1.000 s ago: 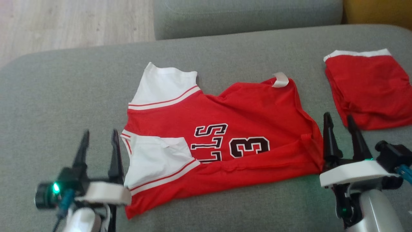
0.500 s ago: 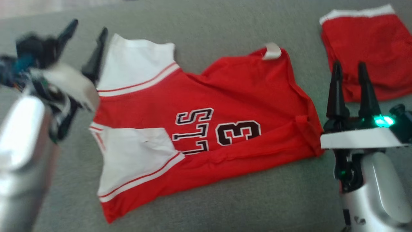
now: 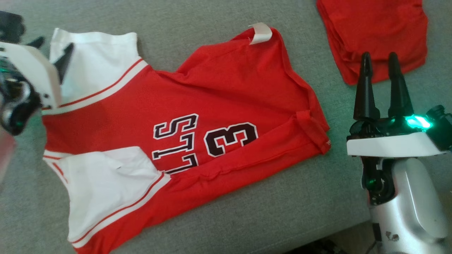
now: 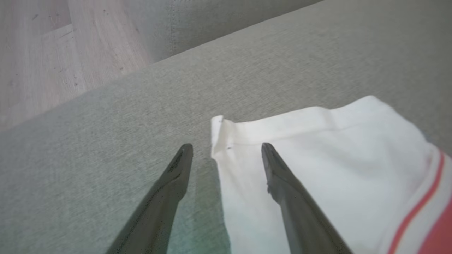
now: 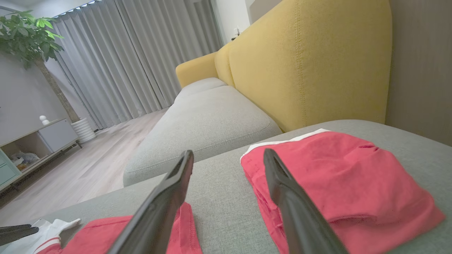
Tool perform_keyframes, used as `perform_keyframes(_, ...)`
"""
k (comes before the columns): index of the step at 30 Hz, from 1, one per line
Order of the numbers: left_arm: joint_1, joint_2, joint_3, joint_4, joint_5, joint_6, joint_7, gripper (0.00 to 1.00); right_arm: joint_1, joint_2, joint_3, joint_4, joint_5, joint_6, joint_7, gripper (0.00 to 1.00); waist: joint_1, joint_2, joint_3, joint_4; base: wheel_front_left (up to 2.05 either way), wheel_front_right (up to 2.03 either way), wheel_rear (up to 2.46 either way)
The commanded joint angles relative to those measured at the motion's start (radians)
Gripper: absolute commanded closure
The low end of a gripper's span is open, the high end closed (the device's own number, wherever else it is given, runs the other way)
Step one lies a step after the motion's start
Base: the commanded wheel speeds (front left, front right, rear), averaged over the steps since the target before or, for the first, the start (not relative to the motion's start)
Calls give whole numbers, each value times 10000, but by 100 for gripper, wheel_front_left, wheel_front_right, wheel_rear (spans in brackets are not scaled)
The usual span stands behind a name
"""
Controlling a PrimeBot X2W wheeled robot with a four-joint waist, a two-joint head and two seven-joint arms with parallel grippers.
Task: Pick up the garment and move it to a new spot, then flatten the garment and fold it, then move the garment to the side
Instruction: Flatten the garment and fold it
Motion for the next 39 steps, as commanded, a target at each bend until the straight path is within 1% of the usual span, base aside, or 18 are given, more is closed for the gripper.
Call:
perform_keyframes(1, -505, 571, 340, -176, -42, 20, -10, 0, -164, -34, 210, -360, 80, 67, -98, 0, 0, 0, 87, -90, 0, 0, 0)
perform_keyframes(7, -869, 730, -167, 544, -320, 19, 86, 0, -135, -34, 191, -525, 145, 67, -107, 0, 0, 0, 218, -216, 0, 0, 0)
perform_keyframes(11, -962, 720, -597, 738, -854, 18, 585, 0, -102, -34, 92, -661, 144, 67, -108, 0, 0, 0, 259, -231, 0, 0, 0)
perform_keyframes(12, -960, 697, -727, 693, -1068, 18, 794, 22, -91, -34, 58, -683, 132, 67, -108, 0, 0, 0, 259, -212, 0, 0, 0)
perform_keyframes(13, -955, 680, -859, 600, -1290, 18, 976, 83, -79, -34, 19, -697, 116, 67, -109, 0, 0, 0, 246, -183, 0, 0, 0)
perform_keyframes(14, -956, 675, -965, 498, -1496, 18, 1089, 100, -67, -34, -29, -700, 79, 67, -109, 0, 0, 0, 224, -138, 0, 0, 0)
perform_keyframes(17, -984, 652, -1132, 377, -1835, 18, 954, 100, -57, -34, -96, -629, -120, 67, -109, 0, 0, 0, 98, 56, 0, 0, 0)
perform_keyframes(19, -1019, 617, -1268, 362, -1788, 18, 616, 100, -100, -34, -54, -540, -361, 67, -82, 0, 0, 0, -26, 239, 0, 0, 0)
perform_keyframes(21, -1078, 517, -1303, 354, -1723, 18, 62, 100, -205, -34, -53, -506, -691, 67, 104, 0, 0, 0, -164, 475, 0, 0, 0)
perform_keyframes(24, -1246, 314, -1296, 289, -1416, 18, -1064, 100, -451, -34, -265, -508, -1290, 67, 665, 0, 0, 0, -364, 942, 0, 0, 0)
perform_keyframes(27, -1327, 33, -1332, 42, -981, 37, -2292, 100, -760, -34, -744, -443, -2054, 67, 1510, 0, 0, 0, -576, 1540, 0, 0, 0)
perform_keyframes(28, -1296, -41, -1318, -52, -868, 90, -2691, 100, -906, -34, -849, -409, -2144, 67, 1800, 0, 0, 0, -641, 1712, 0, 0, 0)
perform_keyframes(31, -1083, -181, -1409, -454, -583, 145, -3502, 100, -1391, -82, -976, -77, -2611, 67, 2885, 0, 0, 0, -794, 2220, 0, 0, 0)
perform_keyframes(33, -887, -199, -1475, -794, -443, 226, -3834, 100, -1744, -330, -824, 337, -2977, 67, 3664, 0, 0, 0, -860, 2502, 0, 0, 0)
perform_keyframes(36, -524, -175, -1586, -1431, -380, 326, -3995, 100, -2318, -589, -618, 1253, -2858, 67, 4782, 0, 0, 0, -932, 2856, 0, 0, 0)
perform_keyframes(39, -210, -145, -1729, -2137, -352, 435, -3928, 100, -2877, -1086, -355, 2265, -2898, 67, 5634, 0, 0, 0, -919, 3150, 0, 0, 0)
